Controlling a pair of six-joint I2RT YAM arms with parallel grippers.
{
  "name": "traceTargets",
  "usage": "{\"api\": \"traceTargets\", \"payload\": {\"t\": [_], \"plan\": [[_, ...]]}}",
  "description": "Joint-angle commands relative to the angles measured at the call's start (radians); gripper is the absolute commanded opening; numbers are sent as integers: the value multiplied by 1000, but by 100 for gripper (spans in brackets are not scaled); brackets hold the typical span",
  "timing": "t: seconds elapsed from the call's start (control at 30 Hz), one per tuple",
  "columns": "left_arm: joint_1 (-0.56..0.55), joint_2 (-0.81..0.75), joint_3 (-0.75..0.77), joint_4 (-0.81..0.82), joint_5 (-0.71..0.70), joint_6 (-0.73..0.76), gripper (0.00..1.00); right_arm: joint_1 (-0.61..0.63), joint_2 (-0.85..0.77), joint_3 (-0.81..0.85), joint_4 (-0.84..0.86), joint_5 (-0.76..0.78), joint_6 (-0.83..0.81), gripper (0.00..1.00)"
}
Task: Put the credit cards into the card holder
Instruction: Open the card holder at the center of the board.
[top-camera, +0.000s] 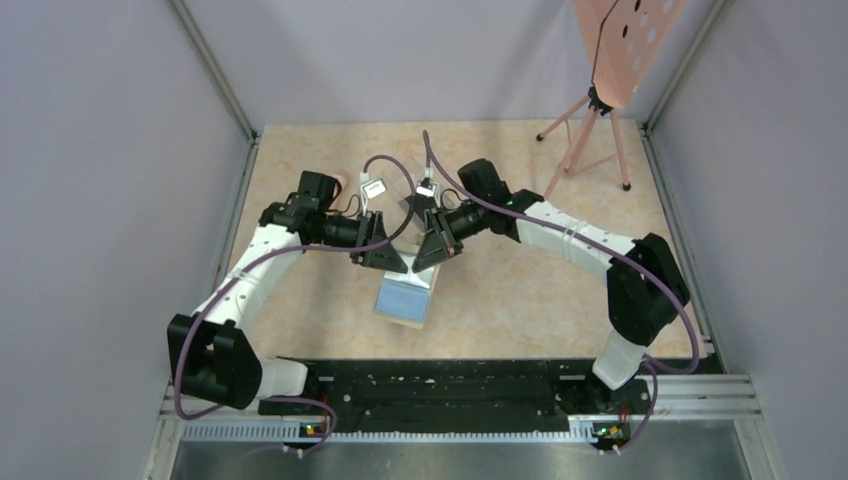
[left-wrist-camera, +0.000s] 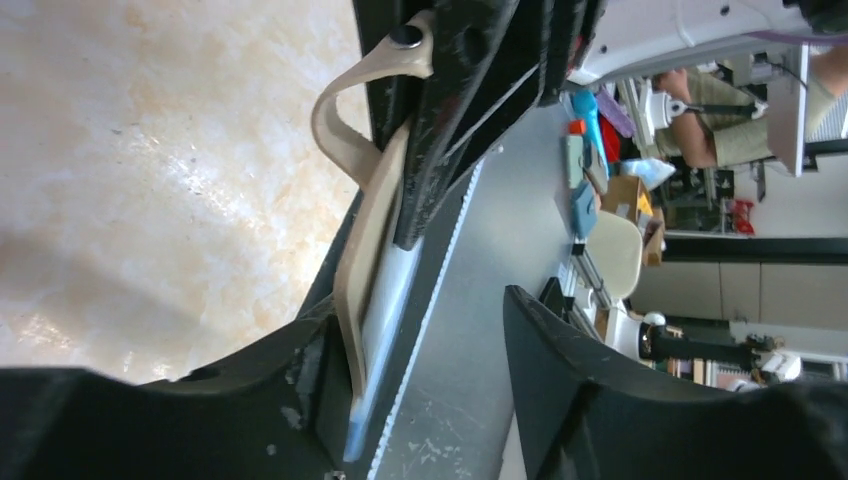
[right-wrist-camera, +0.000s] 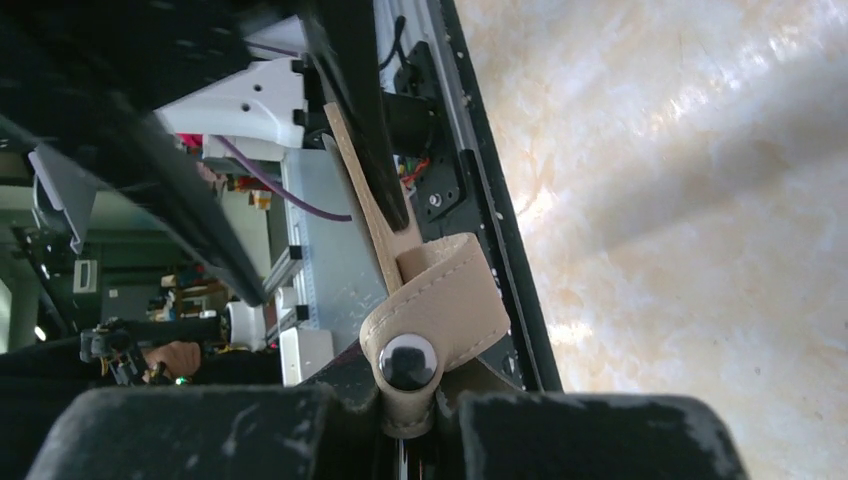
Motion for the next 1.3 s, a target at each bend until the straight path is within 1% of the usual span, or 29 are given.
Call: {"api": "traceTargets", "payload": {"t": [0.0, 0.07, 0.17, 0.27, 0.33, 0.43, 0.57, 0.63, 0.77, 0.97, 1.07, 1.2, 1.23, 1.27], "plan": [[-2, -87, 5, 144, -121, -107, 66, -30, -81, -65, 112, 54, 79, 0], [-2, -114, 2, 184, -186, -142, 73, -44, -106, -110, 156, 103, 122, 0], [-2, -150, -15, 255, -290, -217, 79, -62, -151, -202, 241, 171, 197, 0], [-2, -187, -37, 324, -359, -277, 82, -82, -185, -305, 306, 249, 263, 0], [-2, -202, -48, 347, -379, -300, 82, -106, -214, -378, 372, 300, 317, 0], [-2, -216, -63, 359, -389, -315, 83, -151, -260, -509, 504, 365, 427, 0], [-2, -224, -86, 351, -407, -330, 83, -227, -315, -682, 635, 450, 561, 0], [-2, -227, -100, 346, -407, -336, 83, -242, -345, -760, 696, 515, 615, 0], [-1, -237, -131, 360, -401, -353, 83, -246, -380, -869, 744, 649, 695, 0], [-1, -233, -168, 402, -340, -373, 83, -246, -475, -1072, 844, 876, 897, 0], [-2, -225, -176, 410, -323, -370, 83, -247, -533, -1085, 765, 954, 891, 0], [-2, -216, -183, 432, -313, -372, 83, -247, -576, -1058, 622, 977, 844, 0], [-2, -212, -182, 438, -312, -373, 83, -247, -581, -1055, 594, 975, 840, 2], [-2, -210, -180, 440, -312, -373, 83, -246, -585, -1052, 558, 972, 842, 15]]}}
